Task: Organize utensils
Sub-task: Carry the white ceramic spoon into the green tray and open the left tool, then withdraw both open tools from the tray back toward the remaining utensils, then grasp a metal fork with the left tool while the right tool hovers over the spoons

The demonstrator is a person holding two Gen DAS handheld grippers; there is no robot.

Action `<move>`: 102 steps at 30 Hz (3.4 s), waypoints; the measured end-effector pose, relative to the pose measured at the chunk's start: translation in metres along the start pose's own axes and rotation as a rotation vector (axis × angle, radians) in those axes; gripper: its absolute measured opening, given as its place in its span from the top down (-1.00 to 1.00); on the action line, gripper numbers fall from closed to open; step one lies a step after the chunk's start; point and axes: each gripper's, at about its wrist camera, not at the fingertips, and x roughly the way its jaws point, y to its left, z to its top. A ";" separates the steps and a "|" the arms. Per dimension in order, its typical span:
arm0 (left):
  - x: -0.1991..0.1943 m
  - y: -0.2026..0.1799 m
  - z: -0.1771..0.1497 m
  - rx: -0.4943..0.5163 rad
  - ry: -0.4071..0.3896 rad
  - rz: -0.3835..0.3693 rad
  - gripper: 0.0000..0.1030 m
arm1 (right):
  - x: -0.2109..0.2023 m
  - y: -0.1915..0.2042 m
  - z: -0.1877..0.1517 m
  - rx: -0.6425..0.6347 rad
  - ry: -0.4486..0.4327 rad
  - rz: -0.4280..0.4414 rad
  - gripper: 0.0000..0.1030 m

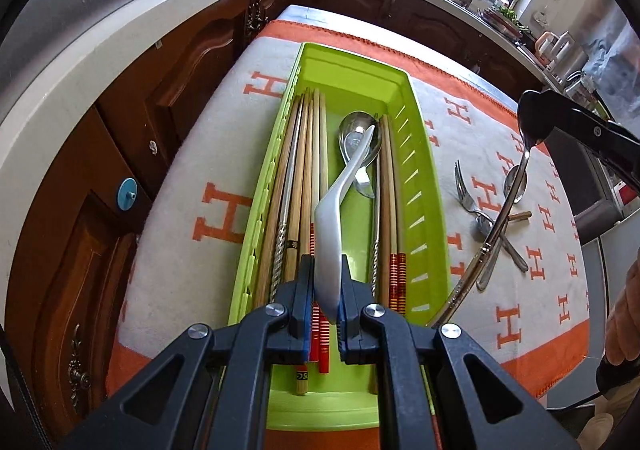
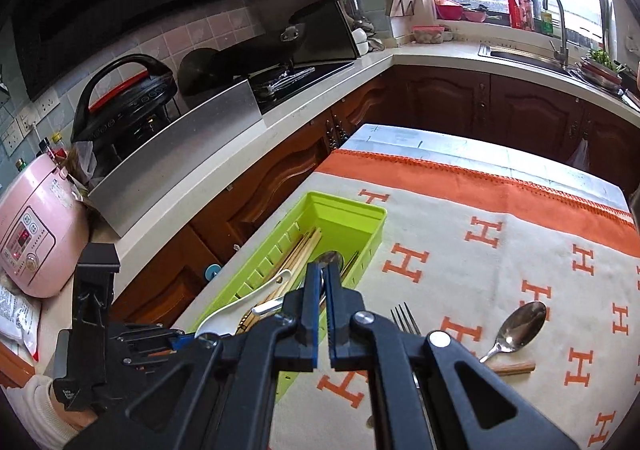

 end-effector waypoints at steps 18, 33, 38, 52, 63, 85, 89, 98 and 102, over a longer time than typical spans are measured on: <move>-0.028 0.005 0.003 0.033 -0.077 0.007 0.28 | 0.046 0.027 -0.008 -0.106 0.117 -0.010 0.95; -0.046 0.024 0.008 -0.001 -0.149 0.087 -0.31 | 0.089 0.035 -0.013 -0.150 0.215 -0.064 0.95; -0.044 0.024 0.008 0.003 -0.150 0.099 -0.42 | 0.099 0.025 -0.012 -0.094 0.249 -0.051 0.94; -0.040 0.028 0.012 -0.028 -0.131 0.122 -0.49 | 0.084 0.012 -0.013 -0.008 0.230 -0.041 0.71; -0.044 0.013 0.013 -0.004 -0.130 0.125 -0.50 | 0.051 0.026 -0.047 -0.107 0.238 -0.091 0.70; -0.038 -0.094 0.011 0.184 -0.070 0.026 -0.50 | -0.038 -0.069 -0.093 0.107 0.128 -0.191 0.71; -0.026 -0.115 0.015 0.191 -0.030 -0.020 -0.49 | -0.043 -0.090 -0.102 0.159 0.119 -0.192 0.71; 0.027 -0.135 0.037 0.082 0.080 -0.103 -0.09 | -0.043 -0.115 -0.110 0.218 0.103 -0.161 0.70; 0.048 -0.137 0.048 0.018 0.074 -0.114 -0.06 | -0.043 -0.124 -0.113 0.237 0.097 -0.149 0.70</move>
